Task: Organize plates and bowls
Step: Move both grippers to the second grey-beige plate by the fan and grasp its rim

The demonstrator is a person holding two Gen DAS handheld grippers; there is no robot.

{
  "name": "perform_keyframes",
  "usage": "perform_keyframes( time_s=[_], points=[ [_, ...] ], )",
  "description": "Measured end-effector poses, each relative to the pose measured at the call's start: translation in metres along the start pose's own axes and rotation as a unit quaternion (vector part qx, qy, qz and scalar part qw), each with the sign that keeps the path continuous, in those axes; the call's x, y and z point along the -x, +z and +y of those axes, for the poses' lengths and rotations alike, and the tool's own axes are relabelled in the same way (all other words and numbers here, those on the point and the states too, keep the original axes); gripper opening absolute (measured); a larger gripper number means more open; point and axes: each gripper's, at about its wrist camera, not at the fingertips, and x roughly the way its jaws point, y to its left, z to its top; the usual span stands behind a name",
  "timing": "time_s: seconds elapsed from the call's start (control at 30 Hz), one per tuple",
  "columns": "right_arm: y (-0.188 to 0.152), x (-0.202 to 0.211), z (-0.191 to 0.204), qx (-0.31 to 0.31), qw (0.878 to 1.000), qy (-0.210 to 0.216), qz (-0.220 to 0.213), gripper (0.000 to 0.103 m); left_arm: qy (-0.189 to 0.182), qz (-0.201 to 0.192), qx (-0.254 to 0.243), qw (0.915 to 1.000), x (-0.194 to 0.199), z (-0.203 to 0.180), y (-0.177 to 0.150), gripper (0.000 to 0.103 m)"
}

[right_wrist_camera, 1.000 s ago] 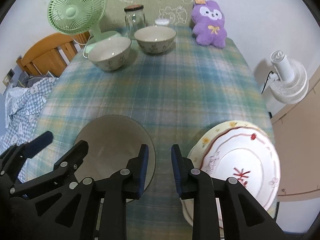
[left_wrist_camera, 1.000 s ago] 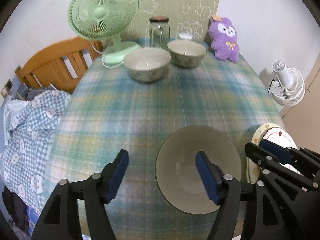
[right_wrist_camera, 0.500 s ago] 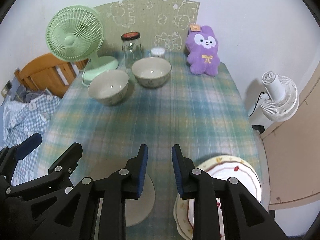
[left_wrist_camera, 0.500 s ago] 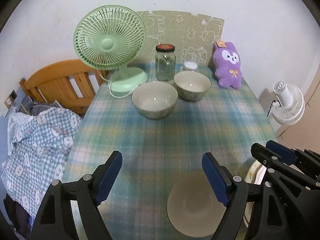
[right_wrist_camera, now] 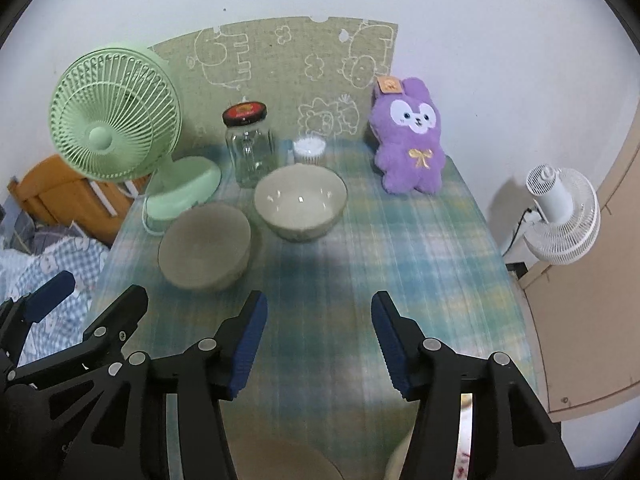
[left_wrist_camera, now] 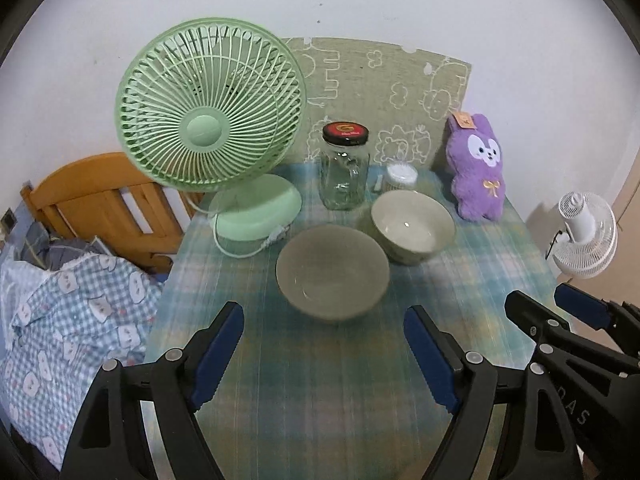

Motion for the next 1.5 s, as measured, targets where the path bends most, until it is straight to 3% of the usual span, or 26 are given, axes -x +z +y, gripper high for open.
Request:
perform_keyframes(
  time_s=[0.3, 0.5, 0.67, 0.73, 0.9, 1.23, 1.33, 1.5],
  points=[
    [0.027, -0.051, 0.026, 0.0, 1.0, 0.007, 0.001, 0.058, -0.001, 0.02, -0.009, 0.9998, -0.058, 0.021, 0.026, 0.075],
    [0.038, -0.088, 0.037, -0.014, 0.999, 0.036, 0.019, 0.058, 0.016, 0.014, -0.017, 0.9996, -0.087, 0.03, 0.027, 0.069],
    [0.041, -0.114, 0.049, -0.005, 0.999, 0.026, 0.023, 0.057, 0.009, 0.035, -0.013, 0.9993, -0.115, 0.037, 0.027, 0.064],
    [0.041, -0.126, 0.053, 0.0, 0.999, 0.025, 0.032, 0.047, 0.007, 0.035, -0.012, 0.9993, -0.121, 0.037, 0.027, 0.064],
    [0.041, -0.144, 0.059, 0.006, 0.999, 0.023, 0.043, 0.044, -0.002, 0.044, -0.014, 0.9989, -0.138, 0.039, 0.025, 0.057],
    [0.037, -0.167, 0.07, 0.019, 0.997, 0.031, 0.066, 0.017, -0.005, 0.076, -0.014, 0.997, -0.159, 0.04, 0.017, 0.03],
    [0.038, -0.169, 0.074, 0.025, 0.997, 0.034, 0.068, 0.012, -0.011, 0.092, -0.01, 0.9957, -0.164, 0.043, 0.017, 0.016],
    [0.038, -0.168, 0.076, 0.028, 0.996, 0.031, 0.073, 0.012, -0.009, 0.099, -0.01, 0.995, -0.162, 0.044, 0.016, 0.013]
  ],
)
